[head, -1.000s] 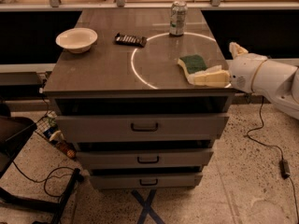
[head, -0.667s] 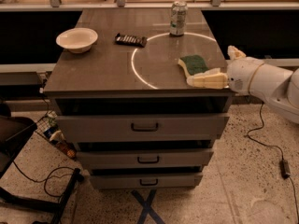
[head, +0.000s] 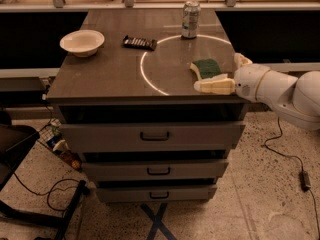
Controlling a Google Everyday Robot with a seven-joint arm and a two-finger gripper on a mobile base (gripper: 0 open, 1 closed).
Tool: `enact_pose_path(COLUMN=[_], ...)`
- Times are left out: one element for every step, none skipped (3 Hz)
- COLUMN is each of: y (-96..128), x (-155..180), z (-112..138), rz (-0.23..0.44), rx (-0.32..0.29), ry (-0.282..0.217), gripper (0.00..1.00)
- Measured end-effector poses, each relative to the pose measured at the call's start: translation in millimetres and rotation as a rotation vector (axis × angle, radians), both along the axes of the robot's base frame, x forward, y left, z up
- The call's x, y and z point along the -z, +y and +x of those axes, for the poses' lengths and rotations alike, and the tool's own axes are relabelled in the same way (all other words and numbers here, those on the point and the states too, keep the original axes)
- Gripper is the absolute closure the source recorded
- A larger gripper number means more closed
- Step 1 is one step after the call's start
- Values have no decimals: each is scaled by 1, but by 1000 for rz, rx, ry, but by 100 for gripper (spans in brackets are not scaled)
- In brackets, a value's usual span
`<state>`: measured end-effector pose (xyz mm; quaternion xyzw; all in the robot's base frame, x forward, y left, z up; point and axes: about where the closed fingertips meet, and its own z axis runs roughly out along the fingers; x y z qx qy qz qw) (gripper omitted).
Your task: Place sponge into paper bowl
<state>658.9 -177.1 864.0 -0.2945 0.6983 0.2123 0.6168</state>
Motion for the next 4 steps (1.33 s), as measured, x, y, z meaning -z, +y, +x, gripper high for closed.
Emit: enact_pose_path(y=[1, 9, 17, 25], x=[1, 8, 15, 22], z=[0, 0, -2, -4], rz=[1, 20, 43, 58], rx=[-2, -13, -22, -23], ry=[1, 3, 6, 12], gripper=[0, 13, 32, 62])
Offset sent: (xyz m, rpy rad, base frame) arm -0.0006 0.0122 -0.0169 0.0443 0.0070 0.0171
